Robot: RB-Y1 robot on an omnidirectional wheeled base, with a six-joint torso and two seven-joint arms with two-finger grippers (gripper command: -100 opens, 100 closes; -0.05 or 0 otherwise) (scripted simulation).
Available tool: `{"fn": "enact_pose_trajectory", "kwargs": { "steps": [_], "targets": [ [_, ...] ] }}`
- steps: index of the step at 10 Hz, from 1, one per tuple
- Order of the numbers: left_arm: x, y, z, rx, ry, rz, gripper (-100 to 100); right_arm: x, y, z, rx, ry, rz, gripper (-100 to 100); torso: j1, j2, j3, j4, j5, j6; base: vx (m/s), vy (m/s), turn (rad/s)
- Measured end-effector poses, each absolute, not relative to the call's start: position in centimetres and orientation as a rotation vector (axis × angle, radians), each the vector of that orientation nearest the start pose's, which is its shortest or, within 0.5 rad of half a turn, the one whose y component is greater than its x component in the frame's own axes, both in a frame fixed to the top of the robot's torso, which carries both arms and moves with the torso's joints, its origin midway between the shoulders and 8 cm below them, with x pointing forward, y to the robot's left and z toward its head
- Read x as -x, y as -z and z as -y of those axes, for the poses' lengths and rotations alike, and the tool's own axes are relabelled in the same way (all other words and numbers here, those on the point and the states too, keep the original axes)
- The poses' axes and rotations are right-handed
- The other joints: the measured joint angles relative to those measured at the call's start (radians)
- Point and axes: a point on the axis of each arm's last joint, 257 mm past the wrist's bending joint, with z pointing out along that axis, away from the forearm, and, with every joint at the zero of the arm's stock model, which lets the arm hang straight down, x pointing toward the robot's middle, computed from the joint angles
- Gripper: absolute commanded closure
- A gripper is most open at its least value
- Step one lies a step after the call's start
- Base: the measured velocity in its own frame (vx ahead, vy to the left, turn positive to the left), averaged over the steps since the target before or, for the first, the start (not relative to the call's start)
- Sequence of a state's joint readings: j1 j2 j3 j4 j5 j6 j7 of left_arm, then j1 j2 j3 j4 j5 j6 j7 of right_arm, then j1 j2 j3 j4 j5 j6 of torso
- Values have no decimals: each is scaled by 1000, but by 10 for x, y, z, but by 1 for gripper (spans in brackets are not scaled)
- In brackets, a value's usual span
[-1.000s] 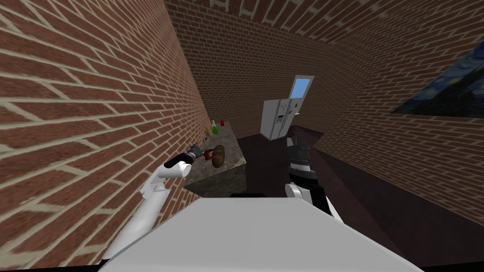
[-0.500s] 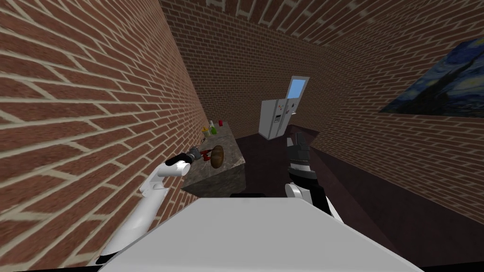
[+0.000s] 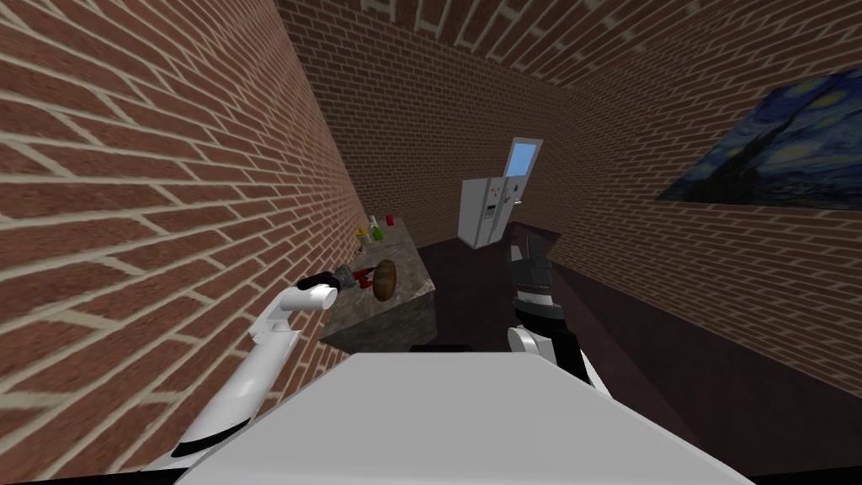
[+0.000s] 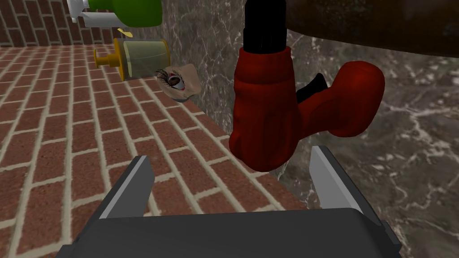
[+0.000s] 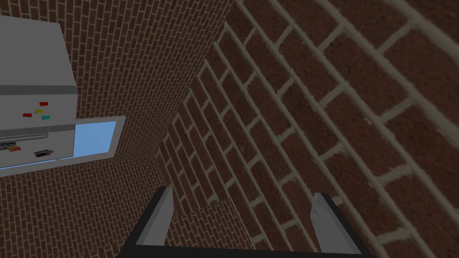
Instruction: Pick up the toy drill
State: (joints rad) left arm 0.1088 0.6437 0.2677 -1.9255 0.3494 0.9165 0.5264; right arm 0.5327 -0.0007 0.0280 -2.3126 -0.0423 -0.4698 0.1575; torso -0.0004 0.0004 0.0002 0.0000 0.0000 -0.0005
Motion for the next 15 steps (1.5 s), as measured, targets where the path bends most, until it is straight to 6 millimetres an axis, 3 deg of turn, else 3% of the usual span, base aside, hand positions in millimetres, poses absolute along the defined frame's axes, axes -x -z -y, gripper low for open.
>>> {"fn": "enact_pose_trajectory", "kwargs": {
  "steps": [5,6,7,9,11,13,15],
  "targets": [
    [-444,226,-517,2013,680,-1130,-100,-341,-23,278,-649,-1194,-647,0,-1,0,0,0,0,0,-2,-12,-57],
    [-443,227,-517,2017,677,-1130,0,-341,-23,278,-649,-1194,-647,0,-1,0,0,0,0,0,0,0,0],
    [-443,227,-517,2017,677,-1130,-100,-341,-23,278,-649,-1194,-647,0,0,0,0,0,0,0,-55,-18,11],
    [-469,226,-500,2001,730,-1166,-100,-341,-23,278,-649,-1194,-647,0,-1,3,2,1,0,0,-52,-10,-2],
    [-470,237,-506,2027,715,-1162,-100,-341,-23,278,-649,-1194,-647,0,1,1,1,0,0,-1,-24,3,8],
    [-488,239,-490,2010,757,-1197,-100,-341,-23,278,-649,-1194,-647,0,0,3,2,1,0,0,-44,-3,-2],
    [-495,246,-494,2028,749,-1193,-100,-341,-23,278,-649,-1194,-647,0,0,1,1,0,0,-1,-5,-4,-2]
  ]
}}
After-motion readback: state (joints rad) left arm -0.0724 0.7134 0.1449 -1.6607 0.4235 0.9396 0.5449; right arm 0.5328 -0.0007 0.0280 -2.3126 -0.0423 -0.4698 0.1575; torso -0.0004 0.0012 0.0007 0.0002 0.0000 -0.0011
